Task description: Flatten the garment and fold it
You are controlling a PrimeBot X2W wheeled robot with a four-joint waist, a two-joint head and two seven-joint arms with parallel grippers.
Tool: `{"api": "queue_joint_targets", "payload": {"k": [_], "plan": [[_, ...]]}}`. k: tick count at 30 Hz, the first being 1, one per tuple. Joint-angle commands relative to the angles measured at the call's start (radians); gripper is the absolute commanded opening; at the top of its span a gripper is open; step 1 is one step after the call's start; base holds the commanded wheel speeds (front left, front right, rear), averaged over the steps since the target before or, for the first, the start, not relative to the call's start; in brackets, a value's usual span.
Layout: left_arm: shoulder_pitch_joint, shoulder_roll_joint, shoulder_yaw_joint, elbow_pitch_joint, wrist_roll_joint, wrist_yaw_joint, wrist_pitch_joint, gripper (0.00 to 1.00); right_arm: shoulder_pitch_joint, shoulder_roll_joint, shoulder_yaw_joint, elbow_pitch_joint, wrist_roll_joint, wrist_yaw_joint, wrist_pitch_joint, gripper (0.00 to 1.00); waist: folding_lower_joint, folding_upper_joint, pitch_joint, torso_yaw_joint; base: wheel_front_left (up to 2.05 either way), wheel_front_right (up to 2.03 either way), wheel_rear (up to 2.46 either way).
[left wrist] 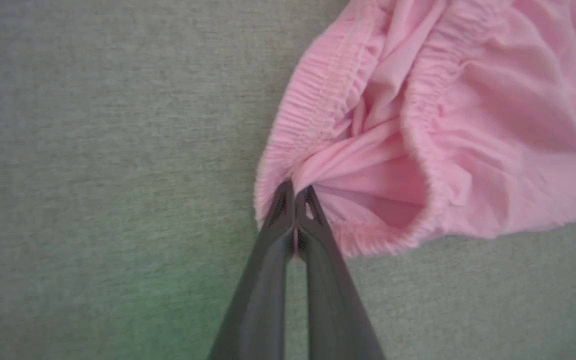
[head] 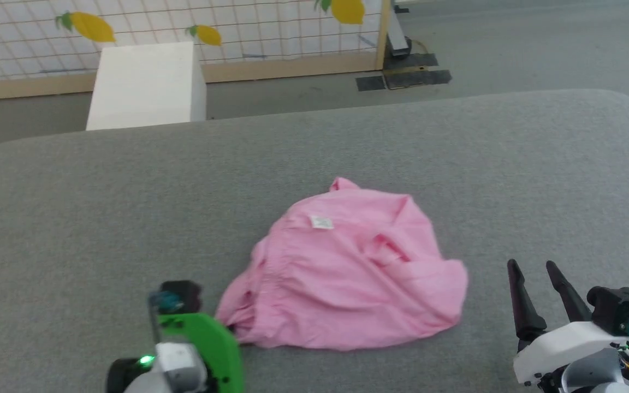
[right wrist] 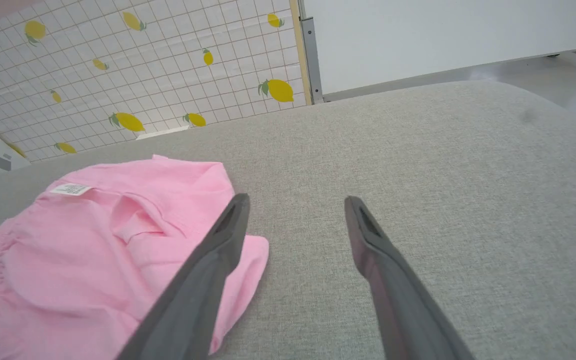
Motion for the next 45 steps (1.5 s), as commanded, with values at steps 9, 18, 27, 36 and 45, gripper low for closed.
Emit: {"api": "queue_joint_targets", "payload": {"k": [9, 18, 27, 36, 45], "plan": [[0.124, -0.018, 0.101, -0.113, -0.081, -0.008, -0.201, 1.00, -0.027, 0.000, 0.124, -0.031, -0.051, -0.001, 0.029, 1.00, 0.0000, -0.0001, -0.004, 0.107, 0.00, 0.00, 0.00], [0.067, -0.093, 0.139, -0.078, 0.001, -0.057, -0.616, 1.00, -0.112, 0.000, 0.273, 0.063, -0.185, -0.001, 0.342, 1.00, 0.0000, -0.0001, 0.018, 0.211, 0.00, 0.00, 0.00], [0.026, -0.127, 0.152, -0.009, 0.042, -0.065, -0.712, 1.00, -0.150, -0.002, 0.231, 0.073, -0.229, -0.001, 0.448, 0.00, 0.0000, -0.0001, 0.026, 0.231, 0.00, 0.00, 0.00], [0.025, -0.127, 0.164, 0.008, 0.055, -0.074, -0.720, 1.00, -0.115, 0.000, 0.015, -0.028, -0.080, -0.001, 0.329, 0.00, 0.0000, -0.0001, 0.006, 0.172, 0.00, 0.00, 0.00], [0.016, -0.123, 0.152, 0.011, 0.057, -0.084, -0.715, 1.00, -0.038, 0.000, -0.311, 0.079, -0.033, -0.001, 0.294, 1.00, 0.0000, -0.0001, 0.008, 0.092, 0.00, 0.00, 0.00]]}}
